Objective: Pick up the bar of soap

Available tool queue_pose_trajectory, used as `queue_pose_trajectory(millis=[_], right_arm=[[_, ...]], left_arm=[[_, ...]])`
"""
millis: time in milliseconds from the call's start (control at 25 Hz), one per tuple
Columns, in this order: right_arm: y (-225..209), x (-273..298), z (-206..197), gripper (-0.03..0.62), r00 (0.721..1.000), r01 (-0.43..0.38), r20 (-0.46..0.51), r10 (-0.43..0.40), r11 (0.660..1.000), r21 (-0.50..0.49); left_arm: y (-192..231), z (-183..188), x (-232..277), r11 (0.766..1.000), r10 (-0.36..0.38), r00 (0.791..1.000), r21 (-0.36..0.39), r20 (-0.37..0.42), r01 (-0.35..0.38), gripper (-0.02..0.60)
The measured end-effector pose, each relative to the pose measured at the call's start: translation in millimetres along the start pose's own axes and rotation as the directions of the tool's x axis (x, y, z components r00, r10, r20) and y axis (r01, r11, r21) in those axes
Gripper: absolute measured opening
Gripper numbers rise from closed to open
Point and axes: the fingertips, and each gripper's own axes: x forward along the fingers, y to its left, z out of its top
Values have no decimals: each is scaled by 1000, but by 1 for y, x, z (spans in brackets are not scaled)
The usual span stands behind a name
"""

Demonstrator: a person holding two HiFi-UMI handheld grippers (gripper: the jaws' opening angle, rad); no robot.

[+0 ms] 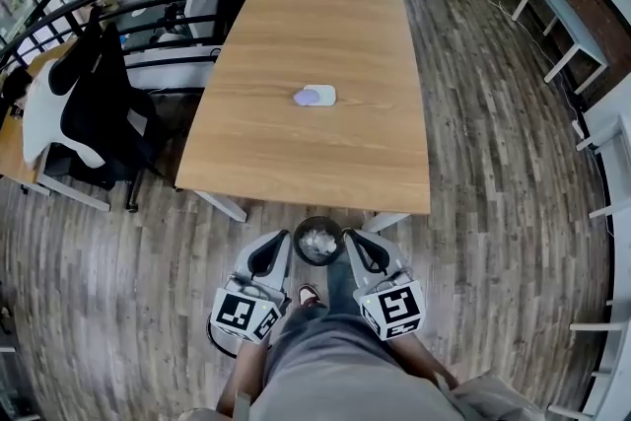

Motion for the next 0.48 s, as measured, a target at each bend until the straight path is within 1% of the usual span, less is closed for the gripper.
queue_pose_trajectory(millis=[240,480], right_arm=[[-27,24,7,3,1000,-8,-4,8,1000,1],[-62,54,9,3,1000,-23,-21,23,1000,13]], left_arm=[[6,6,32,1000,-5,1000,-6,-5,5,-2],[20,5,74,1000,10,1000,-19,-22,-10,-2]])
